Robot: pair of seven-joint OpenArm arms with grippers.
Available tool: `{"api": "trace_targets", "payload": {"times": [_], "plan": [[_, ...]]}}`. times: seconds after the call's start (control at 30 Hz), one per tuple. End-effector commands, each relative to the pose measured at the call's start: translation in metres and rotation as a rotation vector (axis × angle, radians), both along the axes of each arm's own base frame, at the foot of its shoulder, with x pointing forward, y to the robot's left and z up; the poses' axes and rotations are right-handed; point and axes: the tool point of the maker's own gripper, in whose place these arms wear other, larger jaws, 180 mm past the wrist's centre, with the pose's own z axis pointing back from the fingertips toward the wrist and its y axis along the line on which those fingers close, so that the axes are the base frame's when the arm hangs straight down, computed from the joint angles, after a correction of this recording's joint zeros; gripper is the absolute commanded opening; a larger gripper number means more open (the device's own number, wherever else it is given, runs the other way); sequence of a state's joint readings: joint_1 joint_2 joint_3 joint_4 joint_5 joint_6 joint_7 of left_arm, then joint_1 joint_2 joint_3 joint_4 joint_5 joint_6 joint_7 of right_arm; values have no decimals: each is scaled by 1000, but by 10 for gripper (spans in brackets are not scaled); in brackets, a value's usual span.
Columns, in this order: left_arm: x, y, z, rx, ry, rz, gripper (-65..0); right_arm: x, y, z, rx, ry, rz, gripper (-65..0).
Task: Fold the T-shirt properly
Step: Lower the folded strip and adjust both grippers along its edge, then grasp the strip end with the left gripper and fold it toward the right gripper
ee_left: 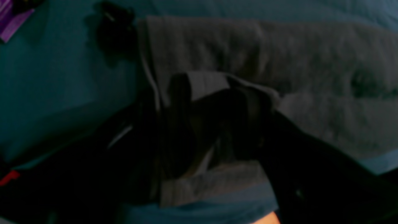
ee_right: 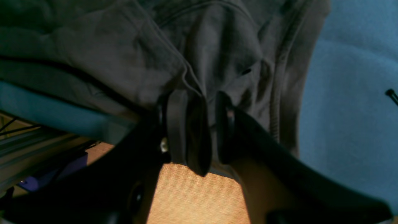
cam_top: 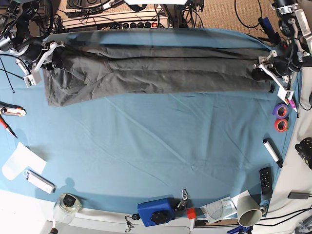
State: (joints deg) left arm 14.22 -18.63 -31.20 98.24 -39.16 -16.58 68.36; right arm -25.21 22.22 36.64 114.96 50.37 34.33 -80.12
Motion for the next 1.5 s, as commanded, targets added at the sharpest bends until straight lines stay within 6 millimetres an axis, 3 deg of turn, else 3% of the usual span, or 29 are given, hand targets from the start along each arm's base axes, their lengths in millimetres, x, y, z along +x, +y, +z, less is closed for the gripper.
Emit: {"api": "trace_targets", "payload": {"times": [0.0,0.1,0.27,0.53,0.83,1.07,1.33,1.47], "plan": [[-16,-2,-14,0,89,13,-303,7,-3,11,-15,-39,9,-489],[-30,-8,-24,-26,172,27,-375,8,-3,11,-13,-42,5,-489],[-34,-11,-25,-36,192,19,-650,10,-3,13,-11,-53,5,-489],[-24,-18,-9,-77,131,-24,-650,17,-1,18,-2,-96,3,-489],[19,-25,61,51,-160,-115,-650,37,-1,32,-1,-169,3,-489],[24,-34,75,24,-216,-134,-650,40,-7,33,-32,-187,-10,-489],[24,-91,106,-140,-361,-335,-650,45,-16,35,-73,-215,-39,-489],[20,-129,110,-189,-381,-451,-650,46,-24,35,-106,-226,-74,-489]]}}
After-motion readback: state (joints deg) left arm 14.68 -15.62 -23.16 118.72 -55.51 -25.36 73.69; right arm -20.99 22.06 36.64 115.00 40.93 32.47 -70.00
